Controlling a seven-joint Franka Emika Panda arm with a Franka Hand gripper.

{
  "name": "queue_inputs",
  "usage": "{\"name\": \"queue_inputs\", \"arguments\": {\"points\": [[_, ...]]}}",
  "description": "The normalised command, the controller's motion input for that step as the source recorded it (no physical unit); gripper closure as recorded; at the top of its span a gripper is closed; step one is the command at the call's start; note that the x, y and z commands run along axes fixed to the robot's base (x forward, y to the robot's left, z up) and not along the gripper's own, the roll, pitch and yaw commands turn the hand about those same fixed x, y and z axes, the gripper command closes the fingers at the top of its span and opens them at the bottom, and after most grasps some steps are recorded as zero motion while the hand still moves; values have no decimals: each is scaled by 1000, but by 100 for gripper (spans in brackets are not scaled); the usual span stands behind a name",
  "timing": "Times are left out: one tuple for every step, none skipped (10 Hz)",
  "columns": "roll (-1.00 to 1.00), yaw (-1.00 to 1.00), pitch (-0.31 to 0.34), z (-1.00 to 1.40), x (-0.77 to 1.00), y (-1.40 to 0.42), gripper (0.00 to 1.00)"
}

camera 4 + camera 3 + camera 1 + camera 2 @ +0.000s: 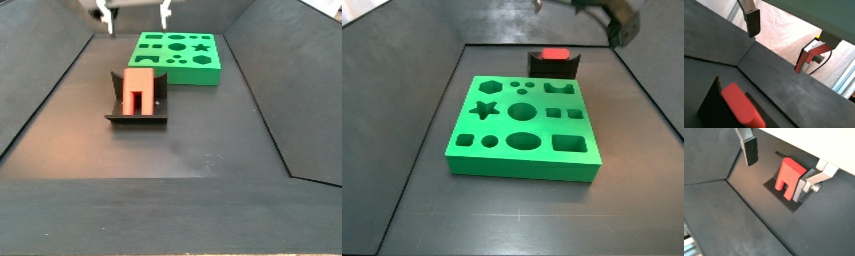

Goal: Pick up the square-circle object. Move up. Rotate the square-circle object. Place the square-circle object on the fixture. Regrasp the square-circle object. Move to above the board. Insert the square-circle object.
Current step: Regrasp the square-circle object.

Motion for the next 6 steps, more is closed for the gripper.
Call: {"name": "queue_inputs", "arguments": {"points": [[79,87,-49,-1000,69,56,0],[71,66,-68,-1000,80,52,0],[71,48,-73,-1000,89,46,0],[73,24,-72,-1000,101,41,0],[73,14,-69,-1000,110,36,0],[71,-6,-51,-831,102,22,0]]}}
